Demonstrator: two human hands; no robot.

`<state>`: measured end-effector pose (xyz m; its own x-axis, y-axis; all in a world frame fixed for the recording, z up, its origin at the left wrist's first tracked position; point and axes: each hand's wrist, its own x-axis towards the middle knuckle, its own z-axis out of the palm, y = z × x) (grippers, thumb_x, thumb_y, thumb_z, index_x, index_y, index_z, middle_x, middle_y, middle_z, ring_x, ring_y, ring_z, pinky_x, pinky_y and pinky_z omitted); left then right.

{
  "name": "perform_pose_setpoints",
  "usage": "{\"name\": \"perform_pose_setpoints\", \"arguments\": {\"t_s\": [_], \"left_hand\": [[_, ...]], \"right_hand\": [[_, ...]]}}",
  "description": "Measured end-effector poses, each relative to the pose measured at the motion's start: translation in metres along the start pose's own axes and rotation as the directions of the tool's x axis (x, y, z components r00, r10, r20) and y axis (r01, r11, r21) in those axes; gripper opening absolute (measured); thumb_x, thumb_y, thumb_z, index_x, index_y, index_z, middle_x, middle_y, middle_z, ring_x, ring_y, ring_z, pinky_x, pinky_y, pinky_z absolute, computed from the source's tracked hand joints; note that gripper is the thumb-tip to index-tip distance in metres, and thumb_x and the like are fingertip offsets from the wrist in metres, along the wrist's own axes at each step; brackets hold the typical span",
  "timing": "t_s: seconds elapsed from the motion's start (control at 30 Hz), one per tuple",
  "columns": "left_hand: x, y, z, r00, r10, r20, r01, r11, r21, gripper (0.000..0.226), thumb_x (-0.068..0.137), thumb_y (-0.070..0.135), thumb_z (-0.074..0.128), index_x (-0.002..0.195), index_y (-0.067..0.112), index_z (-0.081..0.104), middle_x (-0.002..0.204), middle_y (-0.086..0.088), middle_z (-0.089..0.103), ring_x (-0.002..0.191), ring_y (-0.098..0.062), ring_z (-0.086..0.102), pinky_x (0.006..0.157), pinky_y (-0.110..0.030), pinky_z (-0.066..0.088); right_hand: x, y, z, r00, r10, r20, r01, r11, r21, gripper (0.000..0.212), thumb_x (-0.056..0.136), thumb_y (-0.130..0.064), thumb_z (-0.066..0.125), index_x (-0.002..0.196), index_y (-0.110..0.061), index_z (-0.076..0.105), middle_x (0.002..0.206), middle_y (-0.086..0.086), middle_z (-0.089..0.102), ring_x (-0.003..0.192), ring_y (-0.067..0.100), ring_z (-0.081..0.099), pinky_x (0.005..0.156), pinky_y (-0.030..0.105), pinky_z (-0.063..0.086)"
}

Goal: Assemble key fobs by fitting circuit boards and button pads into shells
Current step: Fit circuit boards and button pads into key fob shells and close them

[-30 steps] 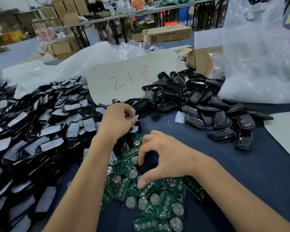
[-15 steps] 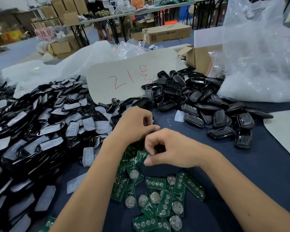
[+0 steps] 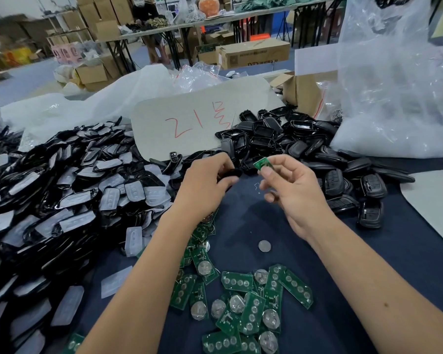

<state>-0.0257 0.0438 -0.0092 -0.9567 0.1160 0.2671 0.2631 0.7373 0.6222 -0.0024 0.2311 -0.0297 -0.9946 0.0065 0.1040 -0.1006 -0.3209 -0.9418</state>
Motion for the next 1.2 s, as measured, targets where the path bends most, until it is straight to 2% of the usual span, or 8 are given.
{"name": "perform_pose_setpoints", "arguments": {"t_s": [0.07, 0.13, 0.3, 0.53, 0.83, 1.03, 1.13, 1.2], "left_hand": [[-0.001, 0.010, 0.001, 0.996, -0.094, 0.003, 0.090, 0.944, -0.319, 0.009, 0.096, 0.010, 0.069, 0.092, 0.015, 0.063, 0.079, -0.012, 0.066, 0.050, -0.016, 0.065, 0.044, -0.024, 0.045], [-0.002, 0.017, 0.003, 0.983, -0.167, 0.081, 0.186, 0.867, -0.463, 0.005, 0.096, 0.007, 0.070, 0.097, 0.009, 0.066, 0.078, -0.012, 0.067, 0.044, -0.013, 0.061, 0.042, -0.018, 0.042], [-0.007, 0.021, 0.008, 0.878, -0.301, 0.371, 0.473, 0.657, -0.587, 0.011, 0.100, 0.001, 0.062, 0.107, 0.002, 0.071, 0.082, -0.009, 0.070, 0.057, -0.016, 0.070, 0.056, -0.018, 0.056], [-0.007, 0.019, 0.010, 0.798, -0.315, 0.514, 0.602, 0.375, -0.705, 0.029, 0.106, -0.009, 0.039, 0.101, -0.007, 0.068, 0.093, -0.029, 0.075, 0.083, -0.043, 0.077, 0.072, -0.031, 0.065], [-0.006, 0.017, 0.014, 0.797, -0.347, 0.495, 0.598, 0.329, -0.731, 0.030, 0.102, -0.015, 0.038, 0.097, -0.011, 0.068, 0.081, -0.021, 0.076, 0.073, -0.030, 0.077, 0.072, -0.031, 0.065], [-0.007, 0.019, 0.014, 0.801, -0.354, 0.483, 0.591, 0.336, -0.734, 0.024, 0.101, -0.014, 0.043, 0.102, -0.014, 0.067, 0.091, -0.028, 0.074, 0.078, -0.039, 0.077, 0.070, -0.032, 0.065], [-0.008, 0.021, 0.016, 0.806, -0.367, 0.465, 0.581, 0.343, -0.738, 0.021, 0.101, -0.014, 0.046, 0.101, -0.012, 0.067, 0.090, -0.027, 0.075, 0.077, -0.037, 0.077, 0.074, -0.033, 0.065], [-0.008, 0.021, 0.016, 0.808, -0.371, 0.457, 0.577, 0.343, -0.741, 0.022, 0.101, -0.015, 0.044, 0.099, -0.011, 0.066, 0.088, -0.026, 0.075, 0.075, -0.037, 0.077, 0.076, -0.033, 0.065]], "right_hand": [[0.001, -0.002, -0.002, 1.000, -0.015, -0.001, 0.015, 1.000, 0.024, 0.019, 0.104, -0.008, 0.061, 0.095, -0.024, 0.067, 0.086, 0.010, 0.064, 0.058, 0.014, 0.057, 0.044, 0.023, 0.038], [0.001, -0.002, -0.002, 1.000, -0.026, 0.004, 0.025, 1.000, 0.017, 0.025, 0.106, -0.014, 0.059, 0.090, -0.031, 0.069, 0.077, 0.005, 0.065, 0.050, 0.013, 0.053, 0.042, 0.022, 0.034], [0.002, 0.002, -0.003, 0.999, -0.016, -0.028, 0.014, 0.998, -0.054, 0.022, 0.105, -0.010, 0.060, 0.096, -0.019, 0.077, 0.074, 0.003, 0.061, 0.059, 0.011, 0.053, 0.049, 0.022, 0.042], [0.003, 0.011, -0.008, 0.994, -0.064, -0.087, 0.035, 0.951, -0.306, 0.018, 0.094, 0.002, 0.071, 0.104, -0.012, 0.071, 0.080, 0.010, 0.070, 0.059, 0.016, 0.070, 0.056, 0.023, 0.055], [-0.001, 0.013, -0.005, 0.993, -0.102, -0.064, 0.067, 0.910, -0.410, 0.013, 0.088, -0.005, 0.080, 0.084, -0.010, 0.069, 0.065, 0.008, 0.074, 0.050, 0.022, 0.070, 0.047, 0.027, 0.055], [-0.002, 0.013, -0.001, 0.981, -0.171, -0.092, 0.078, 0.780, -0.621, 0.018, 0.083, -0.014, 0.085, 0.079, -0.018, 0.068, 0.067, 0.002, 0.072, 0.052, 0.016, 0.068, 0.047, 0.027, 0.051], [-0.001, 0.014, -0.001, 0.976, -0.163, -0.148, 0.035, 0.778, -0.627, 0.017, 0.083, -0.016, 0.084, 0.079, -0.018, 0.067, 0.068, 0.003, 0.072, 0.057, 0.021, 0.070, 0.053, 0.032, 0.054], [0.000, 0.014, -0.002, 0.975, -0.144, -0.167, 0.015, 0.801, -0.599, 0.018, 0.083, -0.014, 0.084, 0.080, -0.016, 0.067, 0.067, 0.003, 0.072, 0.050, 0.016, 0.068, 0.046, 0.027, 0.048]]}}
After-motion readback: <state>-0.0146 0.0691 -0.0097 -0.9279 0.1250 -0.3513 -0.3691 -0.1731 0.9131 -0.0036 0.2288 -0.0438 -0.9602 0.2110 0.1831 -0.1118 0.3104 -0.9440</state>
